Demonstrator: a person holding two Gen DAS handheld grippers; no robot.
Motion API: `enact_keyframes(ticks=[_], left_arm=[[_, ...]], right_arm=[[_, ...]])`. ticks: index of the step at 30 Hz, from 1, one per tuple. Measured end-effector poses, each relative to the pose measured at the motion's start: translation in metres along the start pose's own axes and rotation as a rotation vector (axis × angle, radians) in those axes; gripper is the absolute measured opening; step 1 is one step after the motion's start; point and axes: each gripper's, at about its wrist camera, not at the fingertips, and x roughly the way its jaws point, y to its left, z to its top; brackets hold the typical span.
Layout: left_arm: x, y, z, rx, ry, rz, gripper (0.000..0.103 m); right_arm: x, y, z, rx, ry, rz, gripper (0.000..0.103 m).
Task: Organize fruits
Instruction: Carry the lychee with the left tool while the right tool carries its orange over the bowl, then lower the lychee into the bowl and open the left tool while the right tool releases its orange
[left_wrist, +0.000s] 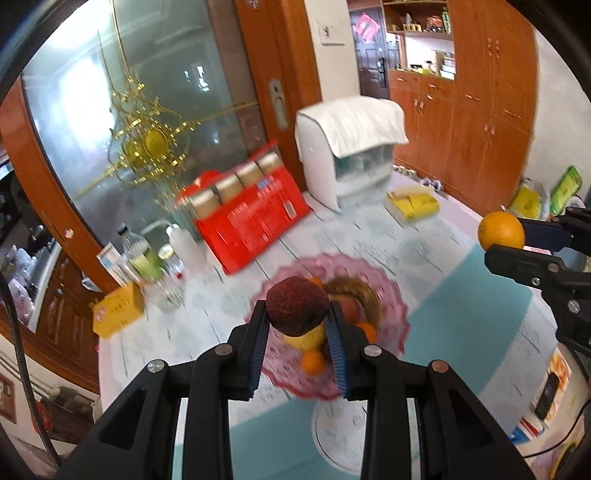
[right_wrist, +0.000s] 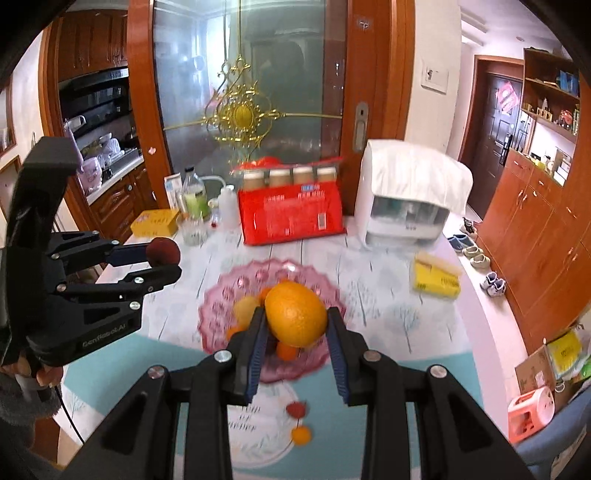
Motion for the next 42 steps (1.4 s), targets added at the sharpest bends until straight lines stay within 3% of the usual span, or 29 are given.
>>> enact_keyframes(ticks=[5, 10, 15, 24, 30, 36, 38, 42], left_arm=[[0.028, 0.008, 0.019, -0.030, 0.017, 0.027, 0.030], [0.091, 0.021, 0.017, -0.101, 0.118, 0.046, 0.030], [0.157, 0.036, 0.000, -0.195, 0.236, 0.036, 0.030], [0.225, 0.041, -0.025, -0.253, 0.330, 0.024, 0.030], [0.255, 0.041, -0.033, -0.257, 0.368, 0.018, 0.030], [0.267, 0.043, -0.036, -0.268, 0.386, 0.018, 0.031], [0.267, 0.044, -0.035, -0.270, 0.380, 0.020, 0.035], [0.260, 0.044, -0.033, -0.262, 0.352, 0.038, 0.064]], right_arm=[[0.034, -0.014, 0.034, 0.050, 0.026, 0.033, 0.032], [0.088, -0.022, 0.049, 0.096, 0.082, 0.064, 0.032], [0.156, -0.021, 0.035, 0.122, 0.179, 0.093, 0.032], [0.255, -0.022, 0.002, 0.159, 0.331, 0.120, 0.032], [0.288, -0.022, -0.009, 0.160, 0.382, 0.111, 0.033], [0.296, -0.019, -0.008, 0.128, 0.376, 0.100, 0.033], [0.298, -0.018, -0.008, 0.120, 0.372, 0.106, 0.033], [0.296, -0.014, -0.007, 0.098, 0.359, 0.108, 0.034]])
